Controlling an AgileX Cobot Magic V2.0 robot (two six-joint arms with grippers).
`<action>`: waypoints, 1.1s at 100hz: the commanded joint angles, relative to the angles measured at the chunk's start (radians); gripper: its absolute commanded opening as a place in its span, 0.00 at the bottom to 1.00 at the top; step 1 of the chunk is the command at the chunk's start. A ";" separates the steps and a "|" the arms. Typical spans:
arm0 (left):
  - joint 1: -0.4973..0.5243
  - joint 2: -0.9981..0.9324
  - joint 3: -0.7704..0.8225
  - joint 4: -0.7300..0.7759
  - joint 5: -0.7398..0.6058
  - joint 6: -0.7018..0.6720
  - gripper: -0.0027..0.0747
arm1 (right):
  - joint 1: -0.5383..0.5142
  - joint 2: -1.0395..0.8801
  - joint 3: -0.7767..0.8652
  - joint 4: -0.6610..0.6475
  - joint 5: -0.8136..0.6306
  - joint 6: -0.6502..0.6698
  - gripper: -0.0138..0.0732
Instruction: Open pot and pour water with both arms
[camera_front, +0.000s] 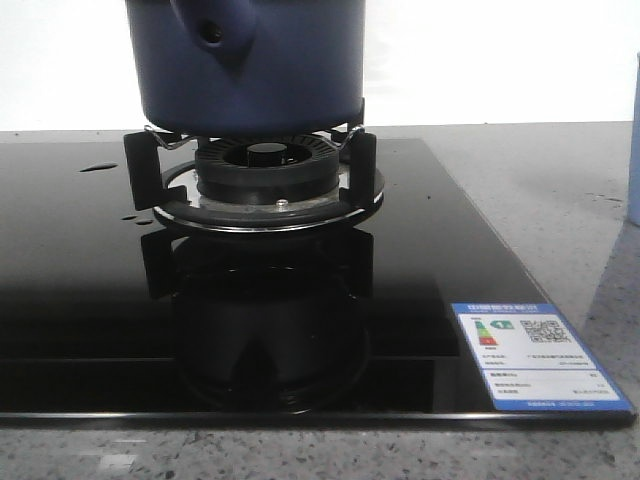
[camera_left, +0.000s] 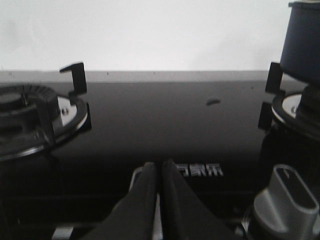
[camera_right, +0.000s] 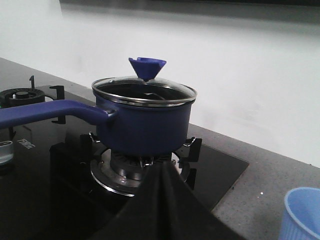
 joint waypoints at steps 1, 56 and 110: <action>0.004 -0.012 0.032 -0.006 0.051 -0.019 0.01 | -0.007 0.007 -0.023 0.038 0.030 0.001 0.08; 0.004 -0.052 0.034 -0.006 0.128 -0.019 0.01 | -0.007 0.007 -0.023 0.038 0.030 0.001 0.08; 0.004 -0.052 0.034 -0.006 0.128 -0.019 0.01 | -0.007 0.007 -0.023 0.038 0.030 0.001 0.08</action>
